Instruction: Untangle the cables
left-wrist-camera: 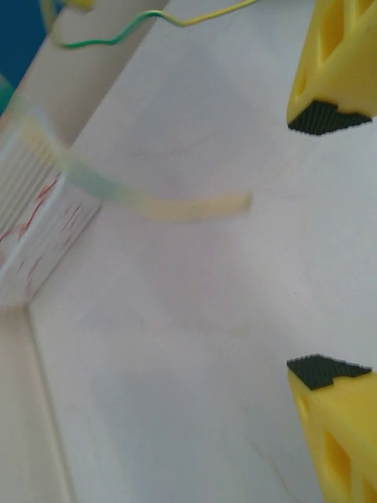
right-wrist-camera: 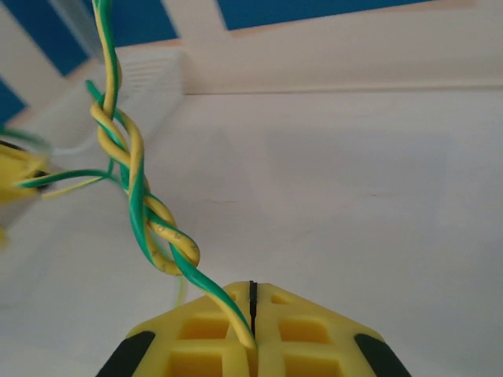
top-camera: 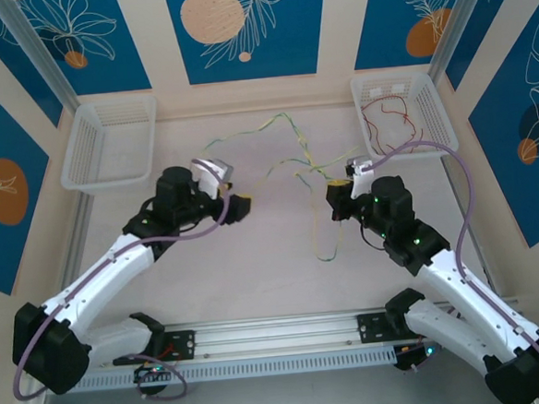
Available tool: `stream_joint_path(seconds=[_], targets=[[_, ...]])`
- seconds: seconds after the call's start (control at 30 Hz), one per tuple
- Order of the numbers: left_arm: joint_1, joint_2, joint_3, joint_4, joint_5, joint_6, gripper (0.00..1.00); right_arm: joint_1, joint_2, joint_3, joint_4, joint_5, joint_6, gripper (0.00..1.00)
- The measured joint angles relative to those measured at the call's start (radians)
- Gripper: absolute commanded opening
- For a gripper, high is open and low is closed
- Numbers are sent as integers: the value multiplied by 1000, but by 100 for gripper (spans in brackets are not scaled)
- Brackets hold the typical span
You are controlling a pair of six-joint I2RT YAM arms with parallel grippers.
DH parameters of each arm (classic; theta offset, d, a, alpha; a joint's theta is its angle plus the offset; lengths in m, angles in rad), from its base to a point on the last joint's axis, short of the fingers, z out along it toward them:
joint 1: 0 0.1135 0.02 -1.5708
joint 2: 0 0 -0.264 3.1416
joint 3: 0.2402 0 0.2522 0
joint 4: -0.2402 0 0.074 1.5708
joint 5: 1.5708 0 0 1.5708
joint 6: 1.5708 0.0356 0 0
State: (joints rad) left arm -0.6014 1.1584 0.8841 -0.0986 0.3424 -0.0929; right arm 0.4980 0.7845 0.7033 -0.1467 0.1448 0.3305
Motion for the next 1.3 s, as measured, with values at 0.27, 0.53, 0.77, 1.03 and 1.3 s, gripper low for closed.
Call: stream_joint_path(seconds=[0.27, 0.53, 0.77, 1.03, 1.3], targets=[[-169, 66, 97, 7, 76, 72, 79, 138, 197, 89, 50, -72, -9, 0], [-96, -213, -137, 291, 61, -73, 79, 97, 122, 48, 49, 78, -32, 0], [-101, -208, 31, 326, 293, -134, 79, 38, 219, 42, -29, 179, -5, 0], [-88, -317, 75, 122, 82, 27, 86, 50, 162, -51, 6, 115, -88, 0], [117, -298, 70, -42, 37, 80, 89, 57, 54, -26, -50, -66, -214, 0]])
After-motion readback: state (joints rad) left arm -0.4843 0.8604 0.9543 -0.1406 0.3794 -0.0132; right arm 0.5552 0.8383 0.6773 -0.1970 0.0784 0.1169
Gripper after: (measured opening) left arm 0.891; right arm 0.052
